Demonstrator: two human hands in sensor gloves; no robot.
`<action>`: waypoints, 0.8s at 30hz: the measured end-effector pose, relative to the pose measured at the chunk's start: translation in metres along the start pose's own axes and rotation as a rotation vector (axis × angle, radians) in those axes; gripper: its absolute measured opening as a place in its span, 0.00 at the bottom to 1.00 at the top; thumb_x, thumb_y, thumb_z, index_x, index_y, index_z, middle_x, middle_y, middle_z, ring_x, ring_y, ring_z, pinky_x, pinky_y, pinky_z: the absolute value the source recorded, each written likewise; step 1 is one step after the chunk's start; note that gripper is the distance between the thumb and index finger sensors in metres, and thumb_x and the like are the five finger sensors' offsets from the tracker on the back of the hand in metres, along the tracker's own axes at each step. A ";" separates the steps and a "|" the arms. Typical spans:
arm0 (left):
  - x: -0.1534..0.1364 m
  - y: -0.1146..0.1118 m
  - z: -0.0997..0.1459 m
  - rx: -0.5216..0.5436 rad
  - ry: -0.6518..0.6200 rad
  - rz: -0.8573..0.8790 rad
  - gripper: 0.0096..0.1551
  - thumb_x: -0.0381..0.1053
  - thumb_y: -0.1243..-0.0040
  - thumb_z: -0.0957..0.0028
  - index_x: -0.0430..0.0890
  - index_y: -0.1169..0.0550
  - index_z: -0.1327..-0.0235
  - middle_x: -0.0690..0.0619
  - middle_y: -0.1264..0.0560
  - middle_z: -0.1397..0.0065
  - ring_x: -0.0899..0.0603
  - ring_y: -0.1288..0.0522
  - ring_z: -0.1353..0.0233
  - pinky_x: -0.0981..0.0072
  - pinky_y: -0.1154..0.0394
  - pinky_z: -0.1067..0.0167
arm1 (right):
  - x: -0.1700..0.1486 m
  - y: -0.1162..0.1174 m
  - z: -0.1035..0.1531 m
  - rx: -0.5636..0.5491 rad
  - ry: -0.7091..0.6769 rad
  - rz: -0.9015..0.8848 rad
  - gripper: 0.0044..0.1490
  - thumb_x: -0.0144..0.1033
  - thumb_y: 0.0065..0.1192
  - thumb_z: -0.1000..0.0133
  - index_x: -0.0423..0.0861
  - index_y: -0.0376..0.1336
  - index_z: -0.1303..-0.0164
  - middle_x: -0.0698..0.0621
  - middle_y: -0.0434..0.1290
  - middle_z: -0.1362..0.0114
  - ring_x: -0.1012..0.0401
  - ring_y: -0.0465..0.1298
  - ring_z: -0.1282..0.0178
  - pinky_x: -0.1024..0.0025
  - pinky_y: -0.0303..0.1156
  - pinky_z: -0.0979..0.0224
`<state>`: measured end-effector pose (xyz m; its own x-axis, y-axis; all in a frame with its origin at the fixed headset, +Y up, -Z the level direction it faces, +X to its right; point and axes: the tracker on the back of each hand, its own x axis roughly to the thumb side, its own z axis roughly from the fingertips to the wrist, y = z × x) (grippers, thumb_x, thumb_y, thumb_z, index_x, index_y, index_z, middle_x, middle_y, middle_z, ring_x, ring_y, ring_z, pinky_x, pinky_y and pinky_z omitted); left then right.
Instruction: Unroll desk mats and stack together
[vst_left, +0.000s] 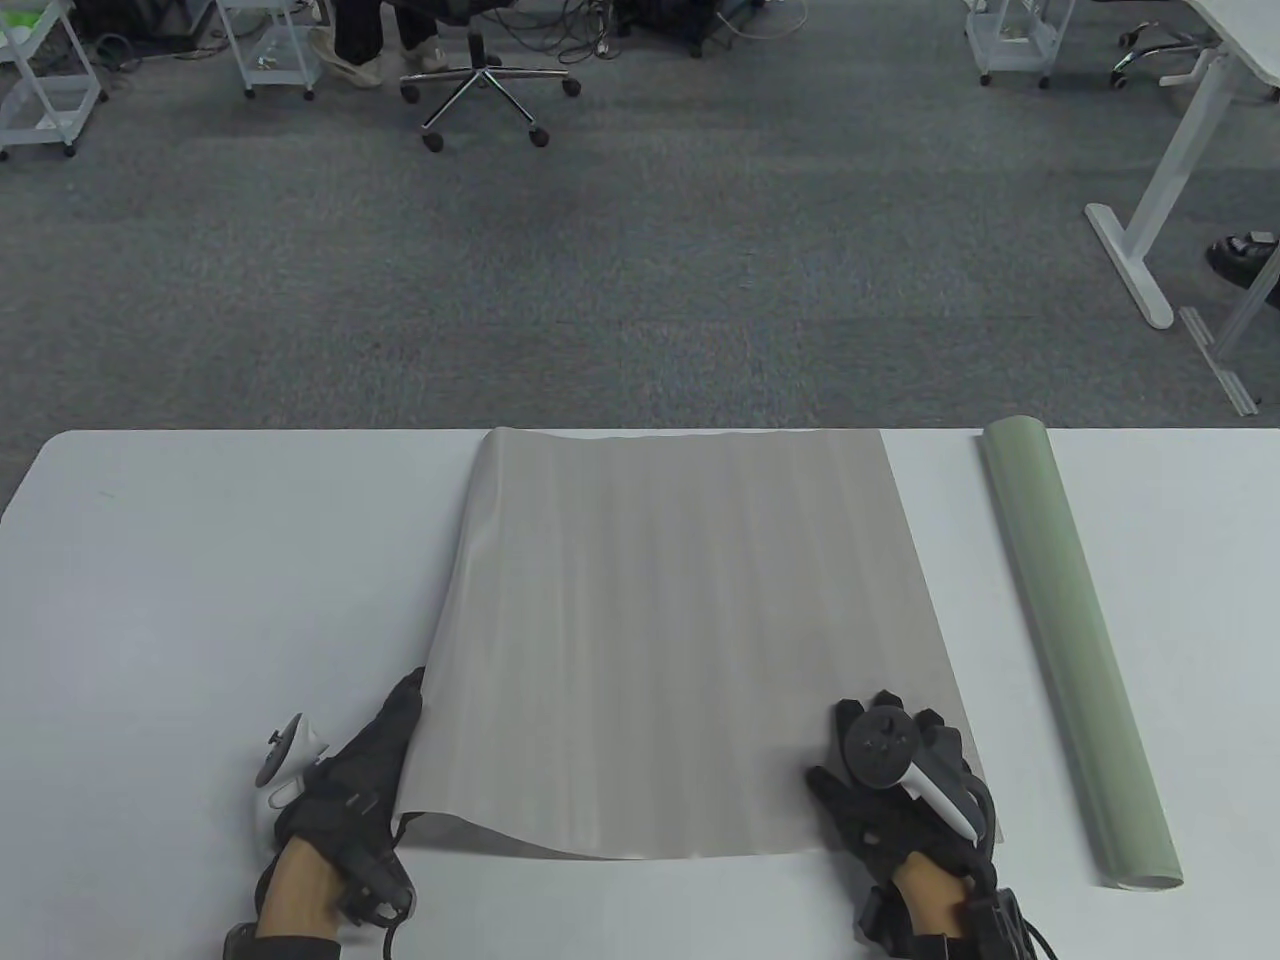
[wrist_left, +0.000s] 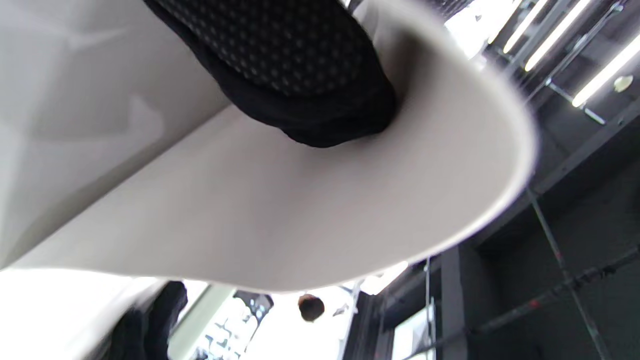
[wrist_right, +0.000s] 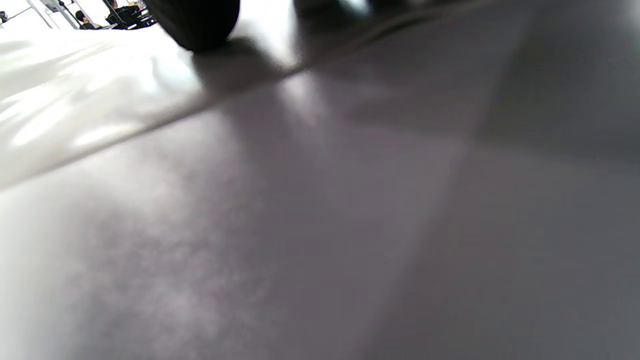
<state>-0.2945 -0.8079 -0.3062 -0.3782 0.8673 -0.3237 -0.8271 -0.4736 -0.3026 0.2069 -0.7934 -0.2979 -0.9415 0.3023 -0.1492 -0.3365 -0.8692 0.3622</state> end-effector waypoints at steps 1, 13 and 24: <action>0.002 0.002 0.001 0.003 0.020 -0.006 0.46 0.55 0.60 0.29 0.41 0.66 0.13 0.39 0.30 0.23 0.51 0.14 0.52 0.73 0.13 0.62 | 0.000 0.000 0.000 0.000 0.000 0.002 0.51 0.53 0.48 0.37 0.46 0.32 0.14 0.33 0.25 0.15 0.25 0.25 0.22 0.19 0.32 0.36; 0.037 0.022 0.018 0.249 0.072 -0.575 0.47 0.46 0.42 0.34 0.42 0.55 0.12 0.36 0.32 0.23 0.46 0.18 0.52 0.65 0.16 0.61 | -0.007 -0.002 0.000 -0.005 0.014 -0.017 0.51 0.53 0.48 0.37 0.46 0.32 0.14 0.34 0.25 0.15 0.25 0.24 0.22 0.19 0.31 0.36; 0.053 -0.008 0.013 0.338 0.245 -1.412 0.53 0.43 0.34 0.39 0.37 0.54 0.14 0.40 0.33 0.19 0.44 0.19 0.41 0.62 0.15 0.48 | 0.001 -0.005 -0.001 -0.025 0.061 0.060 0.50 0.52 0.48 0.38 0.44 0.34 0.14 0.30 0.29 0.15 0.22 0.29 0.22 0.16 0.34 0.37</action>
<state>-0.3138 -0.7560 -0.3095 0.8570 0.5064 -0.0956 -0.5112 0.8119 -0.2819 0.2073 -0.7888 -0.3007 -0.9567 0.2259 -0.1839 -0.2784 -0.8946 0.3496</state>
